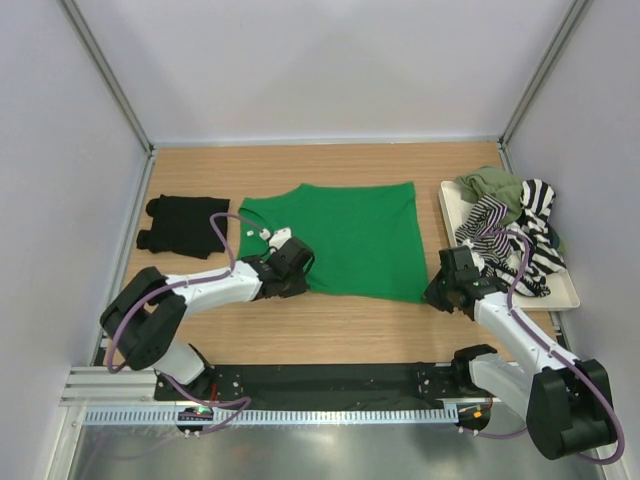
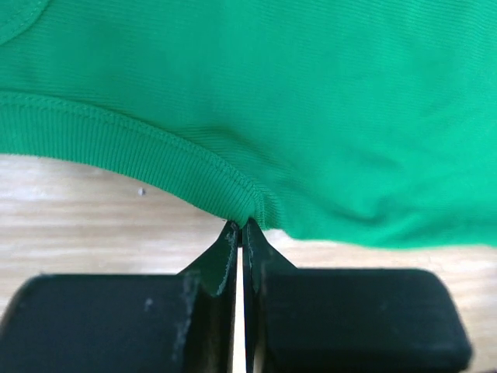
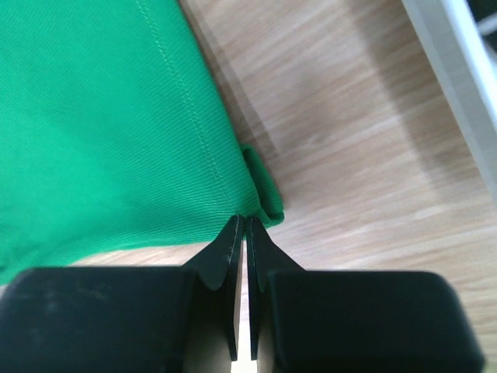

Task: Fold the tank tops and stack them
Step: Fold the tank top

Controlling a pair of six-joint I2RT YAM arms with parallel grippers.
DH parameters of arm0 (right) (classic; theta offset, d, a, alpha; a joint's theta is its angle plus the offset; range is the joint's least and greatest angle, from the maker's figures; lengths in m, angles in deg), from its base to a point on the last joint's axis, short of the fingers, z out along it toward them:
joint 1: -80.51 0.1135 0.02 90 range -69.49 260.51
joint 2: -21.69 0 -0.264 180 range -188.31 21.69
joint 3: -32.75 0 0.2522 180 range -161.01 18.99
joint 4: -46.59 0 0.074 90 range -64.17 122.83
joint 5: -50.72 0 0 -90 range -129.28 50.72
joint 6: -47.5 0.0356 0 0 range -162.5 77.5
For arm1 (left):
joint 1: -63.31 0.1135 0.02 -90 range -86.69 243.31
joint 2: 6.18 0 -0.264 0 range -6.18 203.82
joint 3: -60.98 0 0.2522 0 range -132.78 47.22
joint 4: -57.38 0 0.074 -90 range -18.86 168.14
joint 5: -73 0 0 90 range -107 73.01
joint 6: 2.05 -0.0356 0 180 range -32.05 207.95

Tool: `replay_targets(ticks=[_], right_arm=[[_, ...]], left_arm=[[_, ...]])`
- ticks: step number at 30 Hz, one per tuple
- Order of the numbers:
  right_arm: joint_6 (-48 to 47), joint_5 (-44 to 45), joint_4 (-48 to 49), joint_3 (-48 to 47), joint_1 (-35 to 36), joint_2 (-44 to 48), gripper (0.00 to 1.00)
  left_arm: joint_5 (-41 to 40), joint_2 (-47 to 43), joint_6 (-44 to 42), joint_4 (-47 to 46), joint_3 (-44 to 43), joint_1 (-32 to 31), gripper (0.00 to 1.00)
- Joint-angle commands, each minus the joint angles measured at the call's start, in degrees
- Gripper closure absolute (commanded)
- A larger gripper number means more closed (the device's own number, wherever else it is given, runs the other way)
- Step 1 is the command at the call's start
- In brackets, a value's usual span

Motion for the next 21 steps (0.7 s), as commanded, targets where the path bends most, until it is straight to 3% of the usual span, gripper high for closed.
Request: replay_targets(ticks=[1,9,21], right_arm=[[0.8,0.3,-4.2,-2.2,0.2,1.4,0.92],[0.6,0.2,-8.4,-4.3,0.2,3.5,0.94],[-4.0,-0.1,-8.8,-13.4,0.1,-1.7,0.93]], left_arm=[[1.5,-6.4,-1.1,1.3,1.4,-0.3,1.0],[6.5,-13.0,-2.2,7.0,3.2,-0.4,1.0],[10.1,-10.6,-5.6,9.6,-2.2,1.5,1.0]])
